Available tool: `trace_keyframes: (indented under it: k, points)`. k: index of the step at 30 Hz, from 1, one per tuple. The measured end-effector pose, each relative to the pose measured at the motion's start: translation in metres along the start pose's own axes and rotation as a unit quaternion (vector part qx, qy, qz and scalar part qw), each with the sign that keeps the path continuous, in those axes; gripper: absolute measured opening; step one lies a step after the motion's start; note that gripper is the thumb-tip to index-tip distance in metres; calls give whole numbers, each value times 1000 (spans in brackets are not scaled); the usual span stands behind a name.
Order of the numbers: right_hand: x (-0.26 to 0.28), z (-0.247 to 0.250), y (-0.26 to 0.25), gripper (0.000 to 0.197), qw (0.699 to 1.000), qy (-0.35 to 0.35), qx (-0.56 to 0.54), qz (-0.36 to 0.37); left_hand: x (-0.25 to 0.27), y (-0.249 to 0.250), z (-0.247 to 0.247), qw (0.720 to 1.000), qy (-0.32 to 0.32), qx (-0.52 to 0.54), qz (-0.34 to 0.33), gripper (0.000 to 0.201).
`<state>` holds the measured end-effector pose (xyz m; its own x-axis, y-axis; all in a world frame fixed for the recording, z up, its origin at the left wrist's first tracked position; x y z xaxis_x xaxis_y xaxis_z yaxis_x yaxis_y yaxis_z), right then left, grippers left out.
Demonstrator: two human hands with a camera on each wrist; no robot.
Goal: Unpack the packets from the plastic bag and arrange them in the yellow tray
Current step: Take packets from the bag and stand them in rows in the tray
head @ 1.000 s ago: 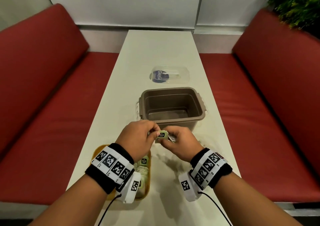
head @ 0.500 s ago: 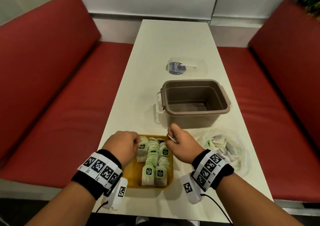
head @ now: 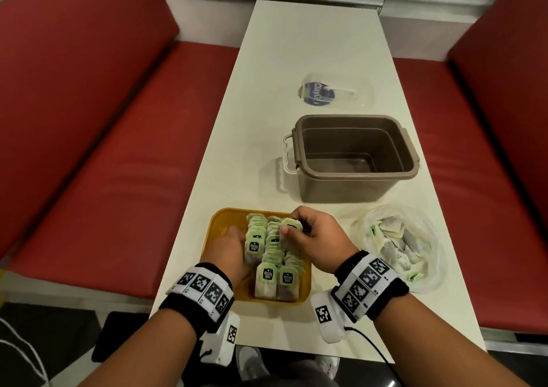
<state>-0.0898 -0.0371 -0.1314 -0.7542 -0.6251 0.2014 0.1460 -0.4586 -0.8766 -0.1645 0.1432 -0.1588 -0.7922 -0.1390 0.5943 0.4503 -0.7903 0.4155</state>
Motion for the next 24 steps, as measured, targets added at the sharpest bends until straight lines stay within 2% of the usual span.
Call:
trace_keyframes:
  k: [5, 14, 18, 20, 22, 24]
  points:
    - [-3, 0, 4, 20, 998, 14, -54, -8, -4, 1, -2, 999, 27, 18, 9, 32]
    - [-1, -4, 5, 19, 995, 19, -95, -27, -4, 9, 1, 999, 29, 17, 0, 29]
    - [-2, -3, 5, 18, 995, 18, -96, -31, 2, 10, 5, 1000, 21, 22, -4, 39]
    - [-3, -3, 7, 21, 995, 21, -91, -32, 8, 12, 13, 999, 42, 16, -12, 43]
    - [-2, -5, 5, 22, 996, 20, -87, -30, 19, 23, 28, 992, 96, 31, -71, 33]
    - [-2, -7, 2, 21, 996, 14, -83, -21, 33, 39, 42, 973, 140, 58, -177, 21]
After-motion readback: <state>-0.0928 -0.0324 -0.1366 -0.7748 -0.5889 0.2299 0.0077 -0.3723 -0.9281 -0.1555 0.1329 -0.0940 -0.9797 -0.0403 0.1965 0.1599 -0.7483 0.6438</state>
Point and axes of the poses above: each hand's wrist, its own x-axis away from the middle knuckle, its own z-axis out of the back of the hand, y = z × x, the point moved 5 cm from there along -x, towards the middle knuckle, and after that the axes turned 12 degrees about -y, right-handed, at the moved point
